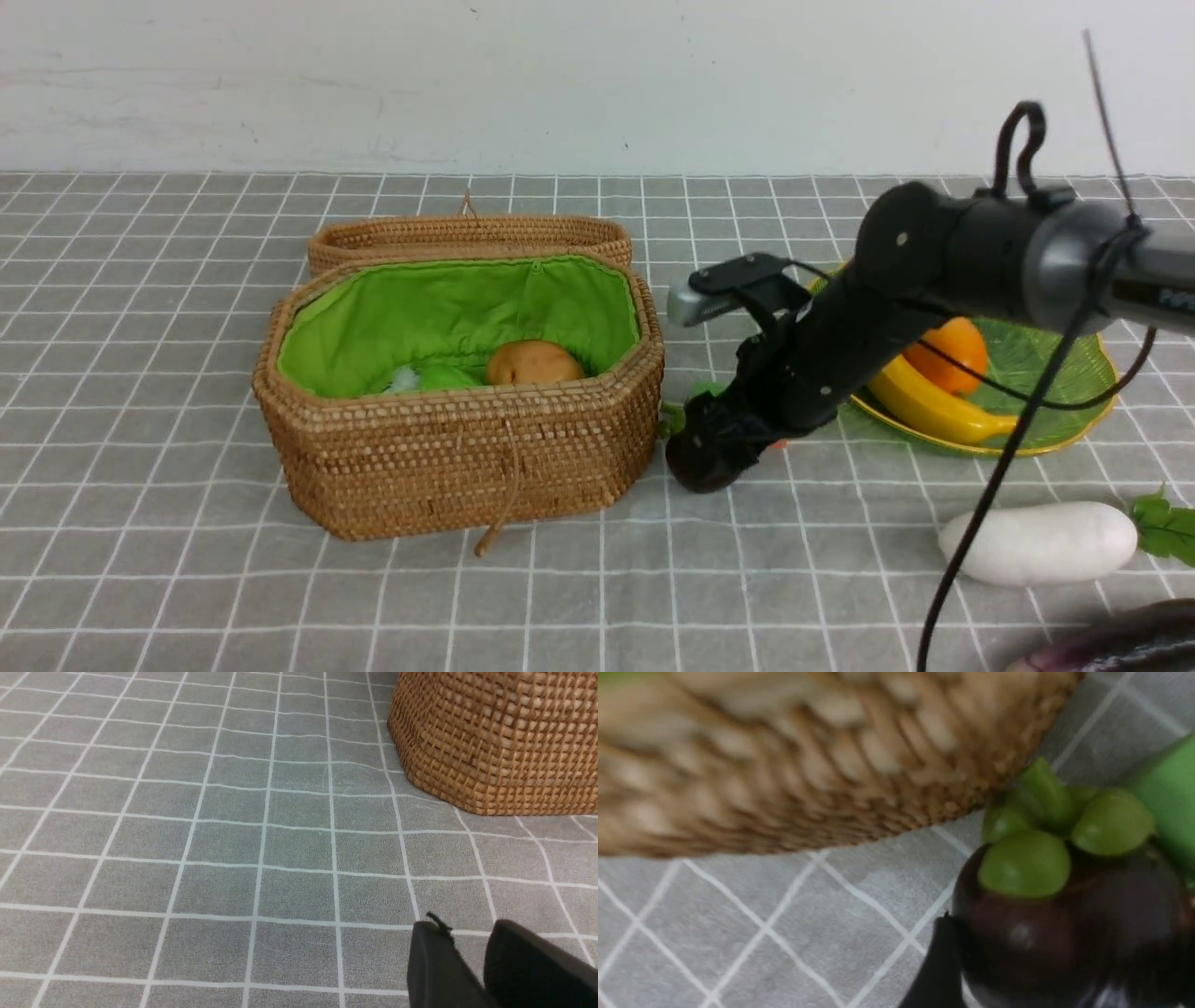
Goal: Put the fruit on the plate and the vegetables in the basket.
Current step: Use the right arm to grab a mangosteen and put it into the right plate
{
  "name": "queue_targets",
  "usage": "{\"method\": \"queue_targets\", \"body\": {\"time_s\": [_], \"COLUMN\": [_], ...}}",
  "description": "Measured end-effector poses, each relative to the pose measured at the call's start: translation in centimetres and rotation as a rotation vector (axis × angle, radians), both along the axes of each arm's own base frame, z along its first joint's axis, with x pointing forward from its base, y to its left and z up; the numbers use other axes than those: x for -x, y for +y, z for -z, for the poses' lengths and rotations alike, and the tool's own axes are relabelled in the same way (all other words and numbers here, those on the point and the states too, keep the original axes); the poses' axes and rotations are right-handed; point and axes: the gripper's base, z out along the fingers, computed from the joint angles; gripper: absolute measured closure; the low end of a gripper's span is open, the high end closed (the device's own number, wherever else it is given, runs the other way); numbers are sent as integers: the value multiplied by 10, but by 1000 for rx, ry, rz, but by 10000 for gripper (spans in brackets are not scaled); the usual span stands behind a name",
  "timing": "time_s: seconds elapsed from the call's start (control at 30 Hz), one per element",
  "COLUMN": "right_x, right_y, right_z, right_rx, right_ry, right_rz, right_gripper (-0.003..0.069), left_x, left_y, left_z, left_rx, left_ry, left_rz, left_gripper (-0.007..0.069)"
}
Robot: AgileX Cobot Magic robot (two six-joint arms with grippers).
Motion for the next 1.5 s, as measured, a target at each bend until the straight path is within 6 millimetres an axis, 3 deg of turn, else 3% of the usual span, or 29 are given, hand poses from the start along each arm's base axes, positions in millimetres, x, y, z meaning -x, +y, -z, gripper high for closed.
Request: {"method": "queue_targets", "body": {"time_s": [0.23, 0.43, 0.47, 0.5, 0.57, 0.67, 0.83, 0.97, 1.1, 1.27, 1.33, 1.43, 1.5], "right_x": [6, 17, 18, 18, 19, 19, 17, 16, 13, -5, -12, -22, -27], "right_y": [-1, -17, -30, -30, -48, -55, -45, -36, -38, -89, -119, -161, -199], "right_z": [-9, -48, -64, -64, -88, -107, -149, -163, -166, -156, -147, -123, -88], "right_rx": [2, -13, -24, -24, -49, -83, -246, -364, -347, -145, -36, 61, 61], "right_ry": [21, 23, 6, 8, -34, -82, -209, -280, -360, -423, -419, -353, -223], "right_rz": [-35, -18, 33, 36, 108, 136, 71, 11, -30, 77, 125, 227, 390], "right_gripper": [107, 107, 107, 107, 107, 107, 107, 107, 107, 107, 107, 107, 107], "left_x": [0, 0, 0, 0, 0, 0, 0, 0, 0, 0, 0, 0, 0], "left_y": [0, 0, 0, 0, 0, 0, 0, 0, 0, 0, 0, 0, 0], "left_z": [0, 0, 0, 0, 0, 0, 0, 0, 0, 0, 0, 0, 0], "left_rx": [0, 0, 0, 0, 0, 0, 0, 0, 0, 0, 0, 0, 0], "left_ry": [0, 0, 0, 0, 0, 0, 0, 0, 0, 0, 0, 0, 0], "left_rz": [0, 0, 0, 0, 0, 0, 0, 0, 0, 0, 0, 0, 0], "left_gripper": [458, 458, 456, 456, 452, 449, 449, 449, 449, 449, 449, 449, 449]}}
